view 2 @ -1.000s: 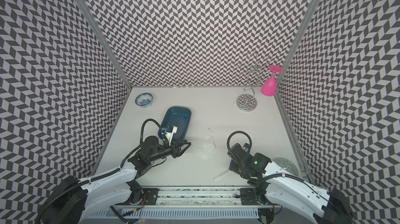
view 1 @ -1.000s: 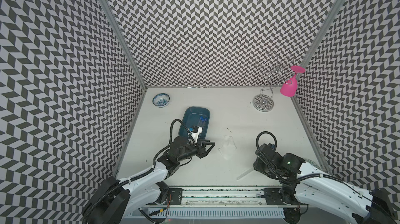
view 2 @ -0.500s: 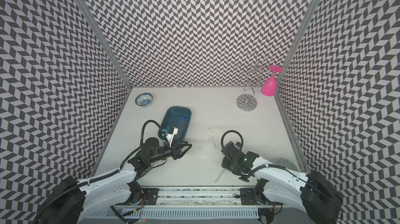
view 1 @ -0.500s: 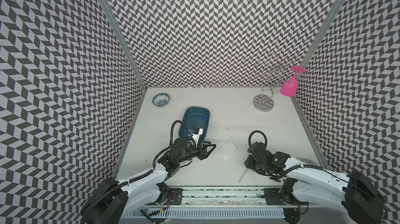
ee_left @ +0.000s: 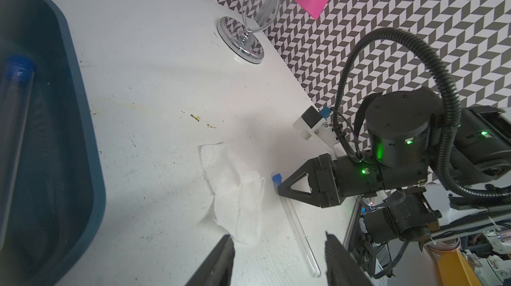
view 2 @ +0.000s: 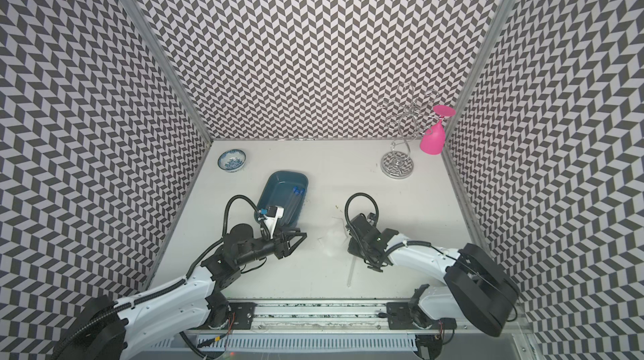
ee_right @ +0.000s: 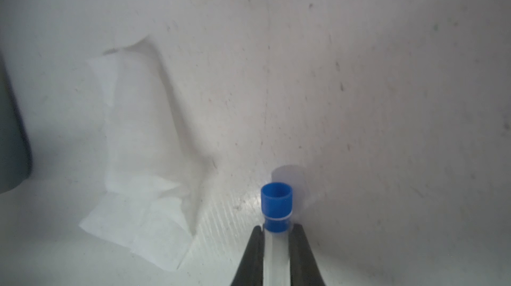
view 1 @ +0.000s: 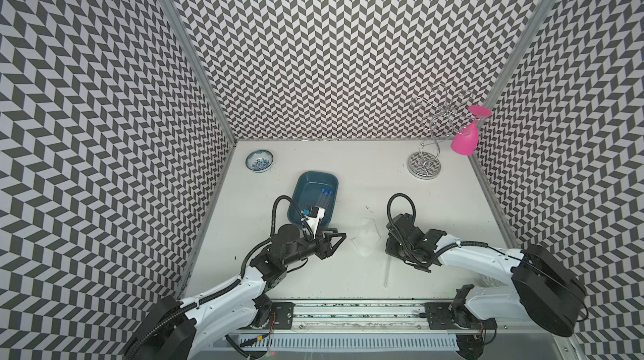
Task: Wipe the exteriors of test tubes
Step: Pick up the test tube at the center of the board.
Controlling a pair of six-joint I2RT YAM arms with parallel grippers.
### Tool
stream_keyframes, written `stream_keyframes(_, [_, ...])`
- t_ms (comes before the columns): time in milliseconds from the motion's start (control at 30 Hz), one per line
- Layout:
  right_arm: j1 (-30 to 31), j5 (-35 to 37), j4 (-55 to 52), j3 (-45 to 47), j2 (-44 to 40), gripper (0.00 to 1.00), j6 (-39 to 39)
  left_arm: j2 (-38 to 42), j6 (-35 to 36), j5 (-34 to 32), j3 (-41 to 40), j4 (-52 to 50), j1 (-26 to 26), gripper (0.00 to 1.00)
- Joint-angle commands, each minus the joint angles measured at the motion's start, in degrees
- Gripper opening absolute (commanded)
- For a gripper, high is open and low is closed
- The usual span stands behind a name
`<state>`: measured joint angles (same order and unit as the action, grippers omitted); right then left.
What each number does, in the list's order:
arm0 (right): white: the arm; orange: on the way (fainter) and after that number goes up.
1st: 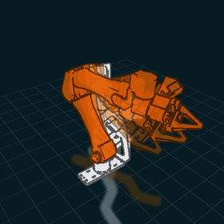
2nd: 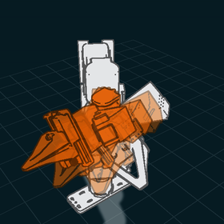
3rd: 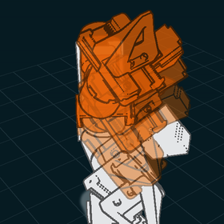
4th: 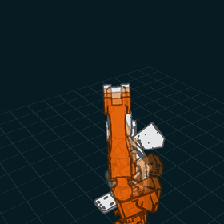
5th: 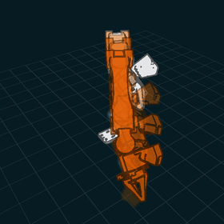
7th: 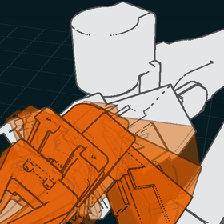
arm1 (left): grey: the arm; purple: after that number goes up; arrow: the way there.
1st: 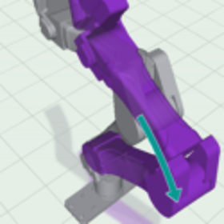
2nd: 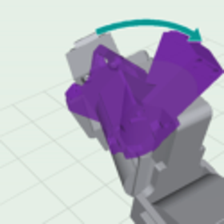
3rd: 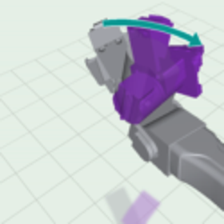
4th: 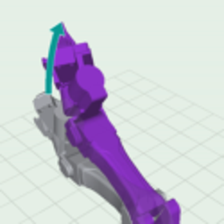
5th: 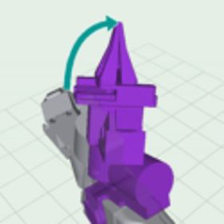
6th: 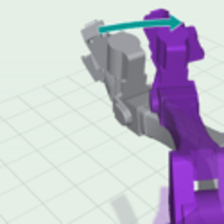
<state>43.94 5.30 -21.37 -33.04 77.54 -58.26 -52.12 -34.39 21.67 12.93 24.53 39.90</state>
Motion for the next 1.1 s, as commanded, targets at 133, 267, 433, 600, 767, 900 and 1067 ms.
stream_keyframes(133, [-1.18,1.29,-0.61,-0.42,2.23,0.08,4.44,-0.57,-0.58,0.45,-0.20,-0.78,1.38,0.55])
stream_keyframes(267, [-2.31,1.32,-0.36,-3.39,-2.47,0.08,6.11,-1.99,-1.31,3.32,-0.28,1.47,2.84,0.57])
stream_keyframes(433, [-4.41,-0.34,0.69,-9.14,-7.05,0.08,9.21,-7.72,-2.65,8.61,0.96,7.93,6.84,0.59])
stream_keyframes(600, [-4.65,-3.45,6.05,-12.99,-9.36,0.08,10.48,-16.71,-3.31,13.42,5.78,14.44,11.24,0.59])
stream_keyframes(767, [-4.74,-5.53,11.14,-13.85,-10.95,0.08,11.56,-21.46,-4.31,13.93,10.01,18.41,12.83,0.59])
stream_keyframes(900, [-4.74,-7.57,13.43,-13.91,-11.49,0.08,12.09,-22.71,-5.87,11.33,11.15,19.15,12.83,0.59])
stream_keyframes(1067, [-4.74,-10.54,16.07,-13.40,-12.38,0.08,12.06,-23.01,-8.74,7.25,10.22,20.28,12.83,0.57])
